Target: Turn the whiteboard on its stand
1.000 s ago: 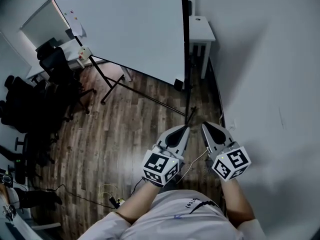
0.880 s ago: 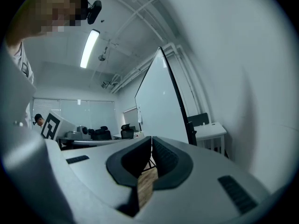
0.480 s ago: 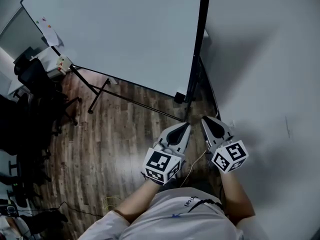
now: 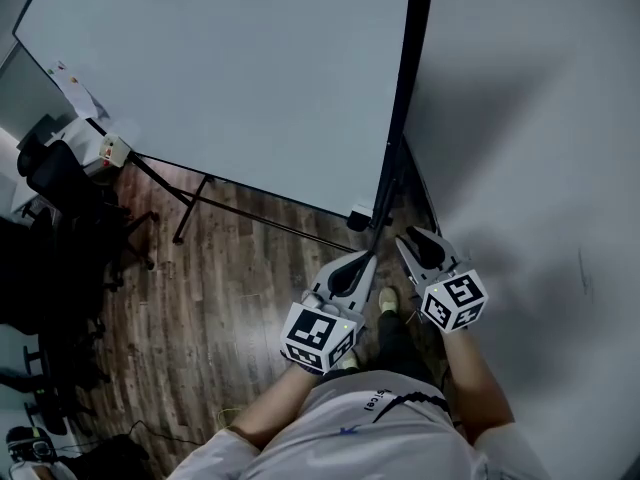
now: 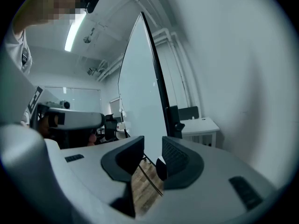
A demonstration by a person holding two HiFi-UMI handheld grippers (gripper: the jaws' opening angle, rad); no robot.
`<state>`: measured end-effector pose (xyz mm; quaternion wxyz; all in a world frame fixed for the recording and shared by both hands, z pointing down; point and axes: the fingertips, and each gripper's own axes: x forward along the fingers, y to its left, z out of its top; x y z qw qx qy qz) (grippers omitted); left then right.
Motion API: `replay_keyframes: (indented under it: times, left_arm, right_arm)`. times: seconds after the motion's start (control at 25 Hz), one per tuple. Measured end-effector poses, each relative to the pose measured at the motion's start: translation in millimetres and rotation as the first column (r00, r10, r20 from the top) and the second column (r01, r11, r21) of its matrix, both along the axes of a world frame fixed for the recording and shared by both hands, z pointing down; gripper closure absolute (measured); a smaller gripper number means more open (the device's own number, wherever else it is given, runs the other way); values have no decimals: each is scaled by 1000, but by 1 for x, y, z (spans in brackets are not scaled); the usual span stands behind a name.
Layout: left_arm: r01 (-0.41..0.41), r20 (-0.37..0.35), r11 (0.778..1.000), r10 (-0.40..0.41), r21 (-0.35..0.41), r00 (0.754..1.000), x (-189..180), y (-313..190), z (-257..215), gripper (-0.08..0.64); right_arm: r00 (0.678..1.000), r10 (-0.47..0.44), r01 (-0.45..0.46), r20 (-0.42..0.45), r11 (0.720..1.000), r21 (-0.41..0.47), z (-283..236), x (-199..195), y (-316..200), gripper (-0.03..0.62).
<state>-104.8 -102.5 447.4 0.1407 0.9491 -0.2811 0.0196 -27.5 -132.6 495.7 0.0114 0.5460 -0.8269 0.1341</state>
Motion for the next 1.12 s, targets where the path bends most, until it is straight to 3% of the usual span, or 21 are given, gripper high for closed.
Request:
replay_keyframes:
  times: [0.24, 0.44, 0.6, 0.68, 0.76, 0.84, 0.92, 1.12]
  left_arm:
    - [-75, -12, 995, 76, 71, 997, 37, -26, -12, 560]
    - [-119, -24, 986, 122, 116, 992, 85, -41, -23, 560]
    - [-149, 6, 983, 149, 108, 989, 114, -54, -17, 560]
    - [-151, -16, 981, 154, 119, 988, 122, -62, -26, 560]
    - [-134, -47, 982, 141, 131, 989, 129, -69, -35, 560]
    - [-121, -32, 985, 126, 120, 992, 130, -73, -30, 560]
    - [-109, -20, 988, 111, 109, 994, 128, -78, -26, 560]
    - [-74, -21, 991, 76, 111, 997, 109, -83, -21, 560]
  right_arm:
    - [997, -75, 73, -21, 995, -74, 48, 16, -55, 404]
    - [981, -192, 190, -21, 979, -76, 73, 25, -92, 382]
    - [939, -340, 339, -44, 940, -34, 81, 15, -108, 380]
    - [910, -410, 410, -67, 912, -8, 79, 6, -113, 380]
    - [874, -474, 478, -110, 878, 10, 76, -1, -112, 384]
    - [842, -514, 522, -167, 853, 10, 77, -5, -111, 394]
    - [825, -525, 537, -209, 844, -1, 78, -9, -113, 396]
    - [823, -518, 529, -234, 849, -18, 82, -20, -121, 397]
